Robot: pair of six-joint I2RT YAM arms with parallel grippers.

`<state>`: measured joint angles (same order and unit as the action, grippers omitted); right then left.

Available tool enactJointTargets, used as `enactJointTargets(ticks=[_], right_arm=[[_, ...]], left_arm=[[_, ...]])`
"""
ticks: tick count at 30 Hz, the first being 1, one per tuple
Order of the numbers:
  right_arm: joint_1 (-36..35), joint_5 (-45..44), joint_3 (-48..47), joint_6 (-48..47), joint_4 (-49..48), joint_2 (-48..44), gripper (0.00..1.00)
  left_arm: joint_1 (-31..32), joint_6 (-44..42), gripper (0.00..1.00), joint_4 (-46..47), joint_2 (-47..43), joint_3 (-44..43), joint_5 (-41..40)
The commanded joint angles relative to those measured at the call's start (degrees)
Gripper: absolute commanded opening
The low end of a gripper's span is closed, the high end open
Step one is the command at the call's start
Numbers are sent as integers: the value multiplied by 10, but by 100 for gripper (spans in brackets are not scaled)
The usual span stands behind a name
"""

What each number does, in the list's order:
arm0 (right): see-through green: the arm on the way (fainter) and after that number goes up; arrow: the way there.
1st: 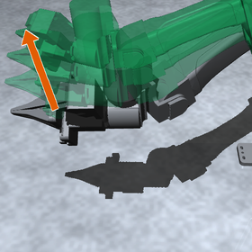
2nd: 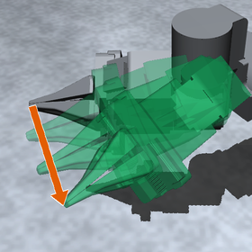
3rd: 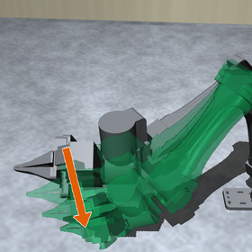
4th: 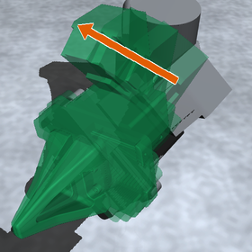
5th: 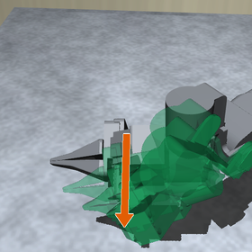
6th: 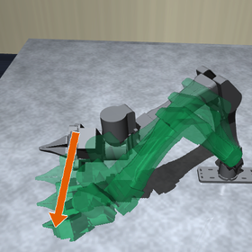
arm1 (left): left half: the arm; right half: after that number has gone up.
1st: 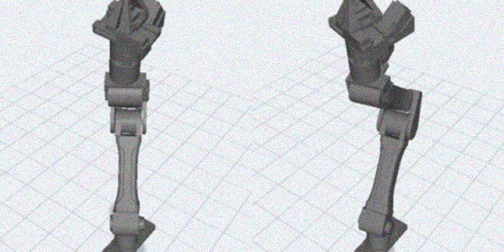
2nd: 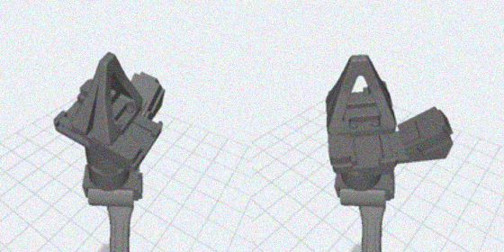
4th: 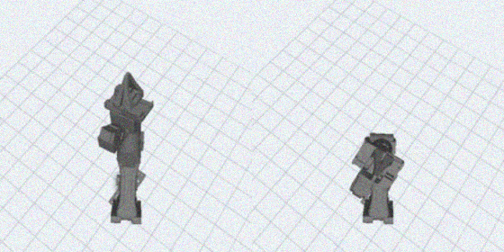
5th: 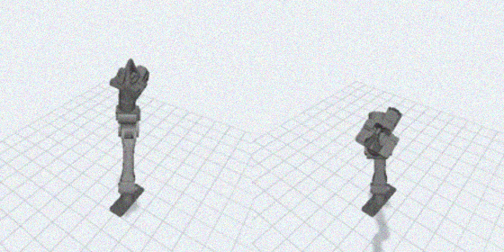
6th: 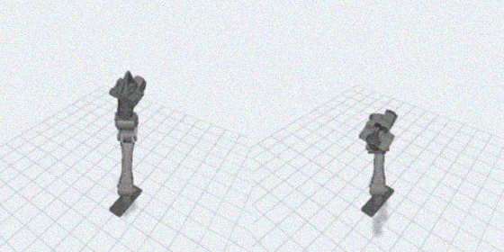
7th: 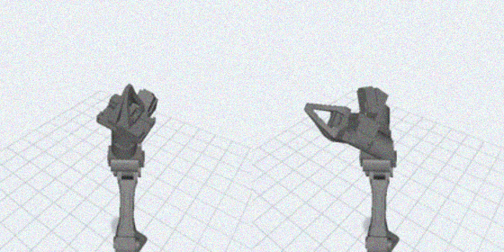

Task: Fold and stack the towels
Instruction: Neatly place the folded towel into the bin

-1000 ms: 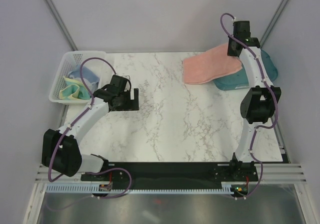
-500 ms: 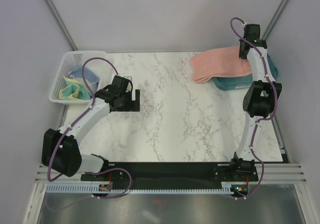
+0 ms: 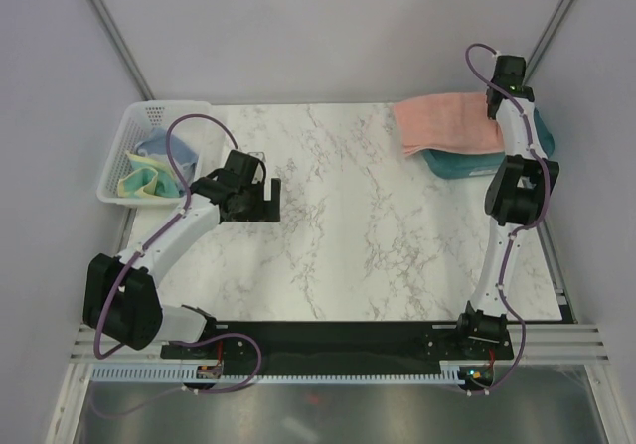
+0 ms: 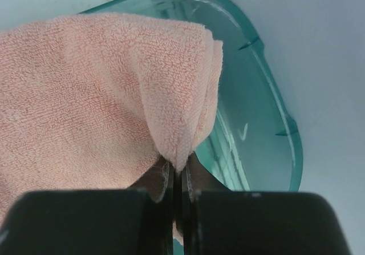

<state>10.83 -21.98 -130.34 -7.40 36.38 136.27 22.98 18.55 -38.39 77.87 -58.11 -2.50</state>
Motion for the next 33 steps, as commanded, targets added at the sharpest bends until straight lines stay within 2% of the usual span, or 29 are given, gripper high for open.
enactJointTargets(ticks=[1, 14, 18, 28, 29, 30, 33], right_arm=[[23, -34, -19, -2, -68, -1, 0], [44, -25, -31, -45, -119, 41, 0], [46, -20, -64, -49, -129, 65, 0], [50, -27, -75, -64, -156, 66, 0], [50, -33, -75, -62, -161, 66, 2], [50, -41, -75, -58, -162, 66, 18], [49, -49, -58, -47, -162, 50, 44]], left_arm=[[3, -23, 100, 10, 5, -4, 8], [4, -23, 100, 11, 21, -12, 22], [4, -23, 100, 11, 24, -14, 22], [6, -24, 100, 11, 24, -9, 38], [6, -24, 100, 11, 25, -9, 39], [6, -24, 100, 12, 26, -10, 38], [7, -25, 100, 11, 26, -12, 41]])
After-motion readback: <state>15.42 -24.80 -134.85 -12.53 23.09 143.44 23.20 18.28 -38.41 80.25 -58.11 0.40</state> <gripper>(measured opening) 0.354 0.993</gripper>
